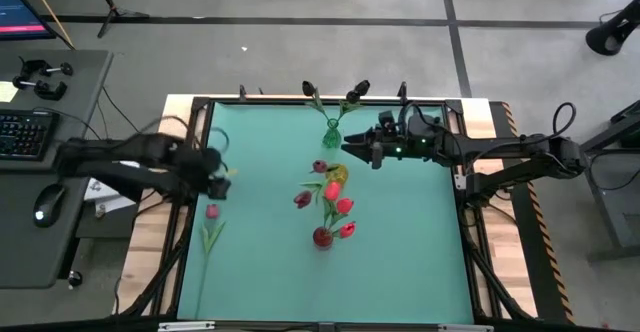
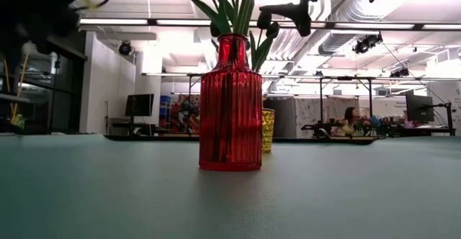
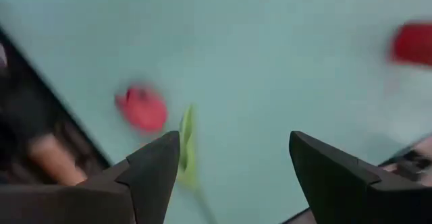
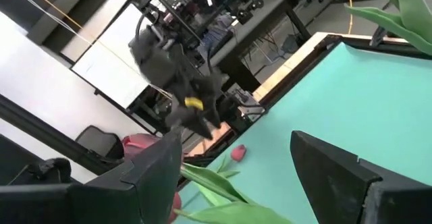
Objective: Sort flowers into vase by color
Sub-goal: Put the red tulip into the yellow vase
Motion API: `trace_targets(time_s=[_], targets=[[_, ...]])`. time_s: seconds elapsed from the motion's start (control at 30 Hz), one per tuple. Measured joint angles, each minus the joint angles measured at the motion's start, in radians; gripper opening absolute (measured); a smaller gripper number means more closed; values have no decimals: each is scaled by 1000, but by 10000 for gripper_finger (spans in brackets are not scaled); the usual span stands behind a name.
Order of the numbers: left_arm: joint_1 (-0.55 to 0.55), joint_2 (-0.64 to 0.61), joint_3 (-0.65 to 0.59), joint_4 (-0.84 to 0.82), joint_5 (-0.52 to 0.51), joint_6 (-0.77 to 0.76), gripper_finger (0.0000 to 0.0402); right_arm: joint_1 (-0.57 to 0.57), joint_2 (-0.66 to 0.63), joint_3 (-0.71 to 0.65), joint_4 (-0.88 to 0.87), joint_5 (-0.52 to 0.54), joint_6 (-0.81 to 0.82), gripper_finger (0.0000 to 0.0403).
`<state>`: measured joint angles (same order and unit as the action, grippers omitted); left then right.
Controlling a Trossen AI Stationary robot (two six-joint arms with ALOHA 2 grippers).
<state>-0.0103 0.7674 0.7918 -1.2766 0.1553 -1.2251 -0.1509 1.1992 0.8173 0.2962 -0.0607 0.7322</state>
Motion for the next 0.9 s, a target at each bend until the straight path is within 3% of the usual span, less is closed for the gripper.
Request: trace_targets(time_s=[0.13, 0.33, 0.57, 0.7, 0.9], targets=[[-184, 88, -57, 37, 54, -186, 266, 0, 0, 0, -23, 0, -11, 265], [-422, 256, -70, 245, 52, -382, 266, 0, 0, 0, -53, 0, -65, 265], [-674, 403, -93, 251, 54, -710, 266, 0, 0, 0, -85, 0, -86, 265], [-737, 423, -116, 289, 20, -863, 266, 0, 0, 0, -101, 0, -86, 265], [-754, 424, -191, 387, -15, -967, 266, 0, 0, 0, -117, -1, -111, 265]])
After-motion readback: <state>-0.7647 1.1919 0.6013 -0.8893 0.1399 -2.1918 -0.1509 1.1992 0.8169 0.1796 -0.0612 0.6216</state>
